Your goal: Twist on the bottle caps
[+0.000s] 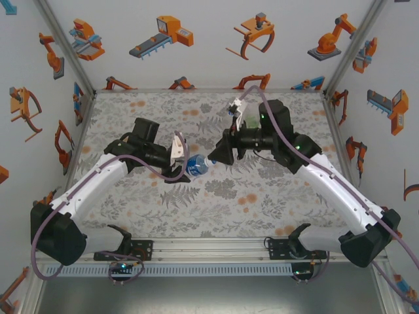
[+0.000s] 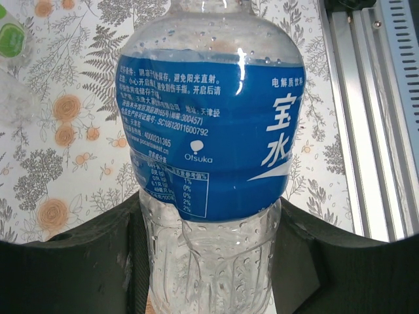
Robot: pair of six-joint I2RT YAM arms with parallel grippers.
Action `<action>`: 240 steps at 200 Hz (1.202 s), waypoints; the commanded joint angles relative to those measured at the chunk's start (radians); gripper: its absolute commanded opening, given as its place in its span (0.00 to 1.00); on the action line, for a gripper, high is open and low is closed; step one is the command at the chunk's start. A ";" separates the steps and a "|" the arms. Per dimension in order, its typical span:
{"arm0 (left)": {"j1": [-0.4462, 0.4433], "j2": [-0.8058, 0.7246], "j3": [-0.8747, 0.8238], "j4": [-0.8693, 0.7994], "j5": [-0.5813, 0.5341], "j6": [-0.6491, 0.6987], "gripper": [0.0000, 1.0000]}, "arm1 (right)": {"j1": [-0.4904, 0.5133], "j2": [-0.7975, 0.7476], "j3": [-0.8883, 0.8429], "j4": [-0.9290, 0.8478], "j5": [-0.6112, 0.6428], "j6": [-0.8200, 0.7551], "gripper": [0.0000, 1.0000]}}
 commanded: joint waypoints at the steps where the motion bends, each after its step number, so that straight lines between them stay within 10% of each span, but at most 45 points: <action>1: -0.008 -0.016 0.025 -0.003 0.056 0.030 0.00 | 0.002 -0.029 0.027 -0.108 -0.192 -0.494 0.58; 201: -0.014 -0.009 0.032 -0.020 0.061 0.039 0.00 | 0.030 0.039 -0.043 -0.080 -0.191 -0.640 0.24; 240: -0.014 -0.007 0.033 -0.023 0.054 0.039 0.00 | 0.033 0.030 -0.052 0.009 -0.034 -0.246 0.00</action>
